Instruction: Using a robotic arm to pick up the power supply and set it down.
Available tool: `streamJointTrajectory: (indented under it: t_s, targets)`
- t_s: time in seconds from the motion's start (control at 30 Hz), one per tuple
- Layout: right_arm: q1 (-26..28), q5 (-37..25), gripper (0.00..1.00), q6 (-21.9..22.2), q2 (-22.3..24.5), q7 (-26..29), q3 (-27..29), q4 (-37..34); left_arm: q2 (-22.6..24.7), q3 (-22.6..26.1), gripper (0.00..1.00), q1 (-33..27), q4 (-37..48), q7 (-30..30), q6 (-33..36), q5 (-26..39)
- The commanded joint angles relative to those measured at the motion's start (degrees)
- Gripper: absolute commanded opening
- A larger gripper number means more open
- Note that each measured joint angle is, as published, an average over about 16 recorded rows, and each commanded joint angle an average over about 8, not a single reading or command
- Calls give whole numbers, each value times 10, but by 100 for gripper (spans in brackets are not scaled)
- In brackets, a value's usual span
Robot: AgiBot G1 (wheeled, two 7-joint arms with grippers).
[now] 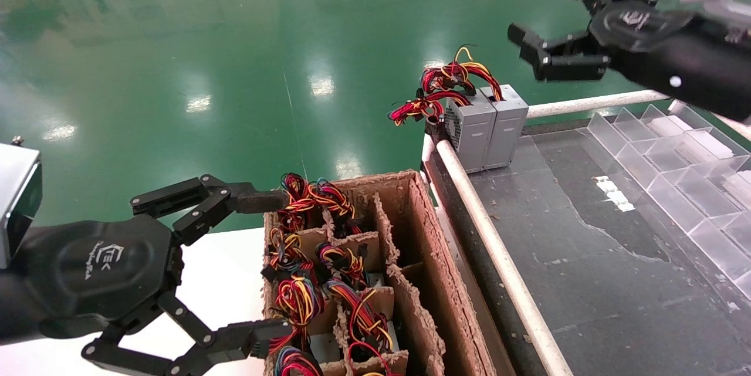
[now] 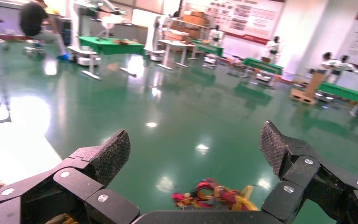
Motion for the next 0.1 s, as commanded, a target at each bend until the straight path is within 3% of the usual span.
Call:
streamJointTrajectory:
  t_s: [0.03, 0.1]
  targets:
    - [-31, 17, 100, -15, 17, 18, 3, 45, 0, 0, 100, 0, 0, 0, 0, 0]
    - [-40, 22, 100, -19, 22, 23, 3, 58, 0, 0, 99, 0, 0, 0, 0, 0]
